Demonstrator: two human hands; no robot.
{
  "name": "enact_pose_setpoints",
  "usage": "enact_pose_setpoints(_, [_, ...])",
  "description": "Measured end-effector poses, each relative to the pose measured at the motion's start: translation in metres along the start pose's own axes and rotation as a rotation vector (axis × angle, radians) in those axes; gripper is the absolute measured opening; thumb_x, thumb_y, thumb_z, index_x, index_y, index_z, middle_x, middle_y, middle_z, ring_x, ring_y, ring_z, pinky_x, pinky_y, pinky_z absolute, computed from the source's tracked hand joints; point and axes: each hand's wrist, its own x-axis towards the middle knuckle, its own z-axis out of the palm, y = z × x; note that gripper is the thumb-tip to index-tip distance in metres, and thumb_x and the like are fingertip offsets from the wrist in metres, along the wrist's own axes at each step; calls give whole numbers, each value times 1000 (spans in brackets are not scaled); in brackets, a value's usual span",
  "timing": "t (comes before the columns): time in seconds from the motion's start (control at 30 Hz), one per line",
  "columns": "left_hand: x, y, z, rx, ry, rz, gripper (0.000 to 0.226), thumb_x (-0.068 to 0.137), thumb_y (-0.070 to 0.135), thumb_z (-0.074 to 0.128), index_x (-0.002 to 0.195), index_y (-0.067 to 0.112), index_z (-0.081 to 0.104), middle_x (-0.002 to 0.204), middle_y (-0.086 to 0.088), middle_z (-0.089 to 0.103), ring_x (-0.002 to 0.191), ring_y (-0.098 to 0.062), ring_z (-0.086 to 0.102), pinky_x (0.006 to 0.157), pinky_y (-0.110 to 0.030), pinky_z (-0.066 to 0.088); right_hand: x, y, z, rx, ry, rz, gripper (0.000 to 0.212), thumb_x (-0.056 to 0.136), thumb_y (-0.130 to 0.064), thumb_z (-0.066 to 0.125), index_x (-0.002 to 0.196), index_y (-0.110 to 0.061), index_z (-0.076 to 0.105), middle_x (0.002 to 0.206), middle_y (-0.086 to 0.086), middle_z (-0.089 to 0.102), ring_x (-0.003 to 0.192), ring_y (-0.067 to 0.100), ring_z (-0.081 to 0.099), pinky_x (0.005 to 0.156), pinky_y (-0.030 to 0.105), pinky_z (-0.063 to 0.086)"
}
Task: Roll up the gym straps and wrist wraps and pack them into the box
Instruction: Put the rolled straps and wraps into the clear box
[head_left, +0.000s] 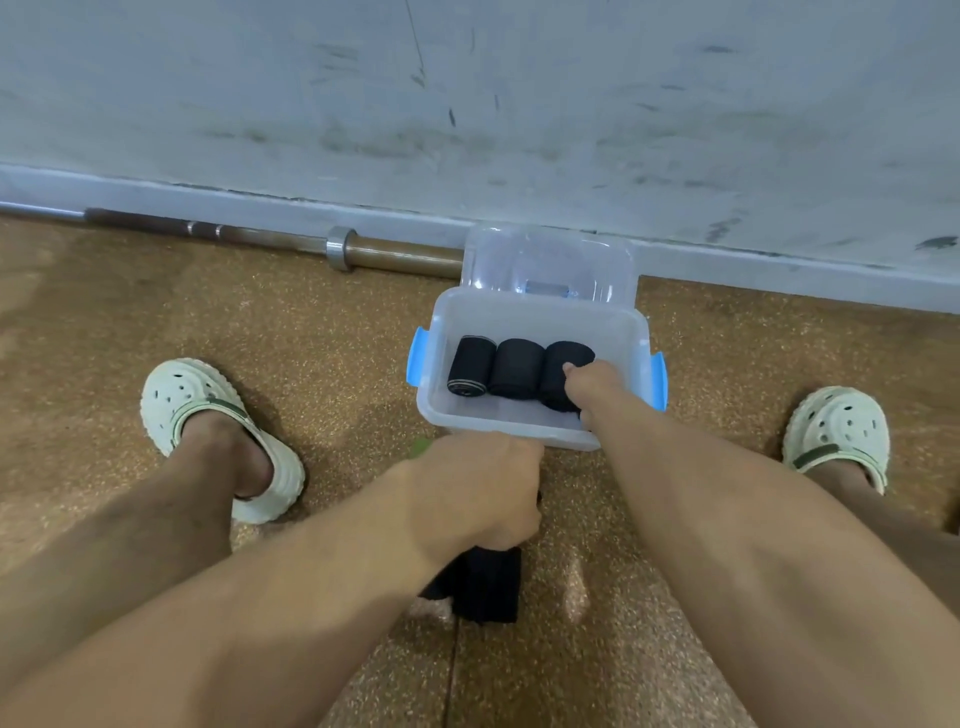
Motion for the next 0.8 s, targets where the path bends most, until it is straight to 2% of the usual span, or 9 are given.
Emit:
enact_pose_setpoints(0.13, [-2, -1, -1, -11, -19, 9, 37, 96, 32, 63, 130, 20, 54, 121, -4, 61, 103, -25, 60, 79, -34, 48, -6, -6, -10, -51, -3, -43, 37, 106, -16, 50, 139, -1, 49, 136, 20, 56, 125, 37, 54, 111, 43, 44])
enact_pose_setpoints(0.23, [-4, -4, -3, -3, -35, 3, 36, 98, 32, 61, 131, 19, 56, 117, -4, 64, 100, -23, 61, 74, -31, 45, -15, -8, -17, -69, -24, -189, 54, 104, -10, 52, 156, -6, 36, 155, 13, 45, 141, 33, 45, 118, 39, 37])
enact_pose_setpoints(0.3, [-8, -5, -5, 38, -57, -11, 40, 99, 32, 58, 137, 19, 53, 123, -4, 63, 105, -24, 61, 75, -32, 44, -27, -8, -24, -81, 13, -321, 56, 104, -10, 53, 158, -10, 35, 160, 8, 42, 146, 28, 43, 121, 36, 33])
enact_pose_setpoints(0.43, [-18, -9, -15, 42, -69, -33, 50, 101, 34, 56, 147, 21, 43, 132, -4, 58, 114, -26, 59, 83, -35, 48, -61, -5, -31, 11, 115, -472, 38, 101, -10, 54, 137, -19, 59, 133, 6, 66, 118, 22, 63, 106, 35, 49])
enact_pose_setpoints(0.53, [-29, -19, -27, 12, -50, -67, 58, 101, 39, 57, 152, 21, 37, 137, -4, 55, 117, -25, 56, 94, -36, 46, -94, 2, -21, 12, 29, -522, 22, 94, -11, 58, 107, -25, 67, 102, 1, 73, 94, 20, 70, 91, 38, 58])
enact_pose_setpoints(0.6, [-36, -26, -33, 29, -29, -105, 57, 102, 38, 57, 152, 18, 37, 137, -6, 56, 117, -26, 57, 91, -35, 45, -120, 12, -13, -84, -39, -625, 16, 94, -13, 58, 98, -24, 70, 86, -6, 71, 81, 9, 67, 77, 26, 56])
enact_pose_setpoints(0.67, [-42, -33, -34, 45, -22, -142, 56, 102, 37, 56, 151, 16, 38, 138, -7, 57, 122, -28, 58, 95, -36, 47, -140, 28, -2, -160, -107, -664, 17, 94, -17, 56, 92, -24, 72, 82, -7, 71, 76, 8, 65, 68, 25, 53])
enact_pose_setpoints(0.73, [-46, -37, -33, 45, -21, -161, 56, 102, 36, 57, 150, 15, 39, 134, -7, 59, 122, -28, 58, 94, -36, 47, -147, 49, 11, -270, -180, -592, 18, 94, -19, 55, 89, -20, 72, 84, -2, 72, 77, 16, 66, 69, 31, 56])
enact_pose_setpoints(0.8, [-50, -39, -32, 44, -25, -169, 57, 102, 38, 56, 151, 15, 39, 138, -7, 58, 125, -29, 56, 95, -36, 45, -142, 74, 25, -388, -225, -476, 14, 94, -26, 65, 91, -15, 73, 86, 1, 72, 84, 24, 69, 79, 38, 59])
